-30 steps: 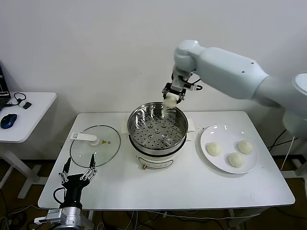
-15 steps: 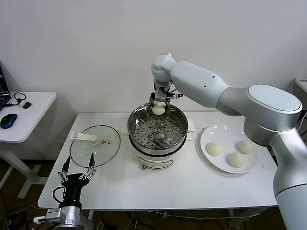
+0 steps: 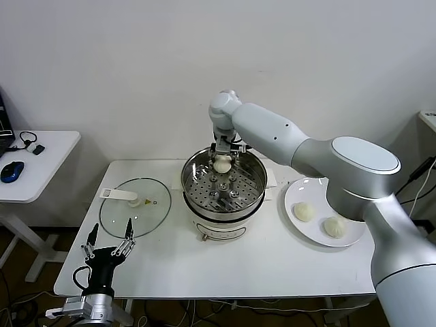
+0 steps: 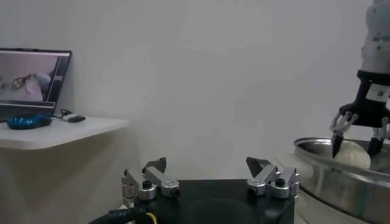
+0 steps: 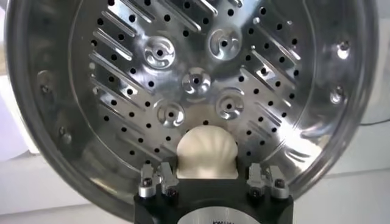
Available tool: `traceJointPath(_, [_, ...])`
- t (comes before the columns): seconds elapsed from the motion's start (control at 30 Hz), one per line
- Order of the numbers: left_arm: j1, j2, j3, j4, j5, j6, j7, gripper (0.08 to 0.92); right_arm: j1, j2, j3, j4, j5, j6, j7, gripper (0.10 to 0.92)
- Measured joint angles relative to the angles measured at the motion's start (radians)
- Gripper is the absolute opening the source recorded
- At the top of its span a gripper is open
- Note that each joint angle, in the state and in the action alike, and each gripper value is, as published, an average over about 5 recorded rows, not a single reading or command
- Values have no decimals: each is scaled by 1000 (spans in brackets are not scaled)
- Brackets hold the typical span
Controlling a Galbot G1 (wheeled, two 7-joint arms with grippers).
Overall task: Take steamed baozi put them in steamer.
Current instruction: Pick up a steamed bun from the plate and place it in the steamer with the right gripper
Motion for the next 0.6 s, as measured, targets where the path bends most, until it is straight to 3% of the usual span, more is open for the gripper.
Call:
traceJointPath(0.37, [2, 0, 2, 0, -1, 0, 0, 823, -20, 25, 30, -43, -34, 13, 10, 653])
traceJointPath(0.6, [2, 0, 2, 0, -2, 0, 0, 823, -29, 31, 42, -54, -50, 23, 15, 787])
